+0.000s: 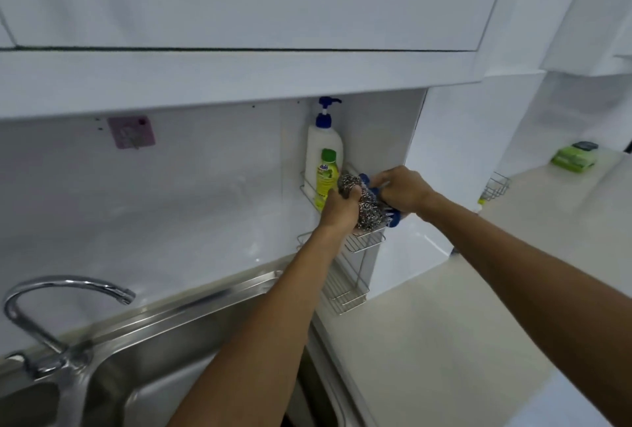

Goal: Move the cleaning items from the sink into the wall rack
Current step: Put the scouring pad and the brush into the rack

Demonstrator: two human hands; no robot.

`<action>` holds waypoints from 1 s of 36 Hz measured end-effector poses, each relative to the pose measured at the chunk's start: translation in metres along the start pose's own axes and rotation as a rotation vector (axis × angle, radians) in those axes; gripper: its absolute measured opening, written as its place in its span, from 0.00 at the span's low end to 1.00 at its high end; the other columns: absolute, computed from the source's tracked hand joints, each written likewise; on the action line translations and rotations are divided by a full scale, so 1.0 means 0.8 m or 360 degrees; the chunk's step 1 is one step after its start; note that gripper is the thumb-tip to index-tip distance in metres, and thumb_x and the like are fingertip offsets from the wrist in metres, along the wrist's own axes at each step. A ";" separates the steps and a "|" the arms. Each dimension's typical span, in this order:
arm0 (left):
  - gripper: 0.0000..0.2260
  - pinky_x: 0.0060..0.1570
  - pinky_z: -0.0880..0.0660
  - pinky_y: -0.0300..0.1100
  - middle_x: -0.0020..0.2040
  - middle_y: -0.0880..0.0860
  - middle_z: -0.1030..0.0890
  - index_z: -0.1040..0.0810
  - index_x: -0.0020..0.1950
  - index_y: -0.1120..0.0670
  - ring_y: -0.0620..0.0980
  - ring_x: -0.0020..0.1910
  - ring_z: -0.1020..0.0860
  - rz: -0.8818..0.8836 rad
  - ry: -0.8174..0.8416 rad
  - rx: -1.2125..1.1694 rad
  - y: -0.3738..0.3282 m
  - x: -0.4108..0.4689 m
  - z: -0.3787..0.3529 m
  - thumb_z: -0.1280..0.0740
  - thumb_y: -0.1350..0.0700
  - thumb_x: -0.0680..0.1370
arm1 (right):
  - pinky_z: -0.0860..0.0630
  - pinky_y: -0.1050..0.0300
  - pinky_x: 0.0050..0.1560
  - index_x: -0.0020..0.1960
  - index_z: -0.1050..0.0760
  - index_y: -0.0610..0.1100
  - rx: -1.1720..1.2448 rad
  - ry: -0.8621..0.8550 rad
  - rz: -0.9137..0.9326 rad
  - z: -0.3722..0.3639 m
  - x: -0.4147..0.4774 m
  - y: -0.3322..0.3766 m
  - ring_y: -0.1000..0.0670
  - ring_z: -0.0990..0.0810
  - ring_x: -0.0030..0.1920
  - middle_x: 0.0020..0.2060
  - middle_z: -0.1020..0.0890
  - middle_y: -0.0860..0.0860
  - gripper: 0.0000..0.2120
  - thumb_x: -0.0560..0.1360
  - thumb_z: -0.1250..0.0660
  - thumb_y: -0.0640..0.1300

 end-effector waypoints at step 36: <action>0.32 0.71 0.36 0.62 0.68 0.55 0.27 0.20 0.67 0.52 0.60 0.71 0.32 -0.0421 0.0022 0.2017 0.015 0.047 0.015 0.22 0.37 0.68 | 0.21 0.50 0.45 0.57 0.20 0.42 -0.1077 -0.0159 0.0265 -0.078 0.054 0.006 0.40 0.15 0.50 0.50 0.16 0.43 0.10 0.77 0.34 0.43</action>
Point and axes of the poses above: each hand's wrist, its own x-axis towards the middle knuckle, its own z-axis out of the back of the hand, y = z × x, the point moved 1 cm from there along x, towards the middle knuckle
